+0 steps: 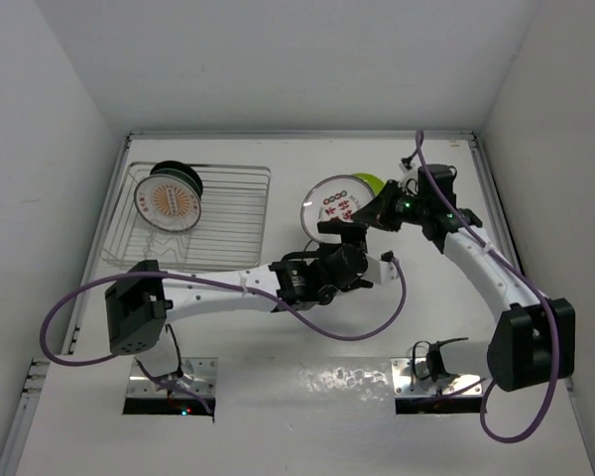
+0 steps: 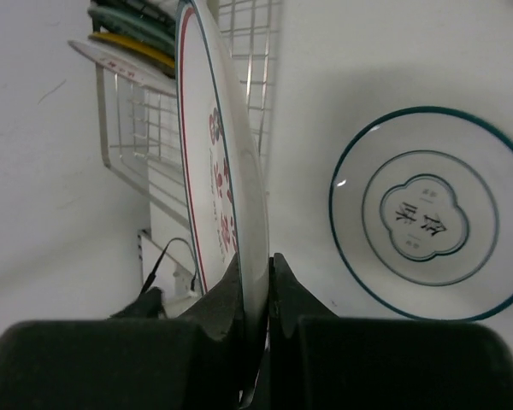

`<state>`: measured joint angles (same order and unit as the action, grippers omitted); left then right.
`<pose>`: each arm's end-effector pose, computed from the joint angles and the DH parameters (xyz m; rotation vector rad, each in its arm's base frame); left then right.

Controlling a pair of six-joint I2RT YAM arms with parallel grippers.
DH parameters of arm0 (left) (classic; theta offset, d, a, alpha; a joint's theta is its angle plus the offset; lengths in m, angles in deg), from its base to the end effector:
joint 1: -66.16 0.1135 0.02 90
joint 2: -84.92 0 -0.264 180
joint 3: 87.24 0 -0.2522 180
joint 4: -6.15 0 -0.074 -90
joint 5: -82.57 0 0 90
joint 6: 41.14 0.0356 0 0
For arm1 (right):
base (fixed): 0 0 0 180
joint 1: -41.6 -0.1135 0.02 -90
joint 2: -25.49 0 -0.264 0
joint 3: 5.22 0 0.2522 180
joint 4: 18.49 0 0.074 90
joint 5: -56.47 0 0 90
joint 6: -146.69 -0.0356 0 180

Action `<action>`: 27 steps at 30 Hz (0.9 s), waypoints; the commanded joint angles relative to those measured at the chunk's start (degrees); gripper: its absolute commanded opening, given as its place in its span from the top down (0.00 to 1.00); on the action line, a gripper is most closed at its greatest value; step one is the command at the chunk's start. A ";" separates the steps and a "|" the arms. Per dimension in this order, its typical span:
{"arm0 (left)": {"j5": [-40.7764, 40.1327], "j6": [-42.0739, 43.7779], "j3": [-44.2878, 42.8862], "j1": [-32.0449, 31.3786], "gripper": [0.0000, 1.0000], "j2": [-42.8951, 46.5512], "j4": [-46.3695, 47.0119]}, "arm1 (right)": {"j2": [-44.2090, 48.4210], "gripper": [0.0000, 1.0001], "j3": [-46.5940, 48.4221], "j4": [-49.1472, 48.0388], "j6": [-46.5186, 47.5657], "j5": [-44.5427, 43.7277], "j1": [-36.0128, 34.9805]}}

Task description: Unload the plates from the dish rack

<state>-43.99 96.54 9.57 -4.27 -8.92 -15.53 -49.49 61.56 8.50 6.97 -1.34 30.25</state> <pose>0.1447 -0.3436 0.2754 1.5351 1.3463 0.4324 0.2770 0.0749 0.2725 0.4337 2.3006 1.1853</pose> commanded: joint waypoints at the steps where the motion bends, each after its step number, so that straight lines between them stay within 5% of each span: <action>1: -3.70 -4.78 -2.55 0.03 0.00 3.05 1.95 | 2.21 1.00 -2.21 -4.00 1.02 -3.61 3.61; 12: -15.47 -37.90 2.11 2.57 0.00 23.25 -1.39 | -2.09 1.00 -15.21 -12.35 5.94 -0.46 6.43; 20: -14.43 -66.28 -3.87 21.99 0.00 26.87 -17.82 | -3.33 0.93 -16.37 -4.81 14.72 -6.51 1.26; 24: -6.79 -72.37 -4.31 31.13 0.00 26.08 -20.90 | -4.30 0.48 -13.39 0.55 18.93 -10.82 -0.86; 27: -1.16 -75.01 -4.14 36.93 0.00 24.85 -21.52 | -5.70 0.28 -7.33 8.89 23.16 -19.07 -4.19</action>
<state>-51.79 29.15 6.99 28.86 16.41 -34.66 -54.76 47.85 12.04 23.87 -12.99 28.32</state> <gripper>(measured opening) 0.999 0.691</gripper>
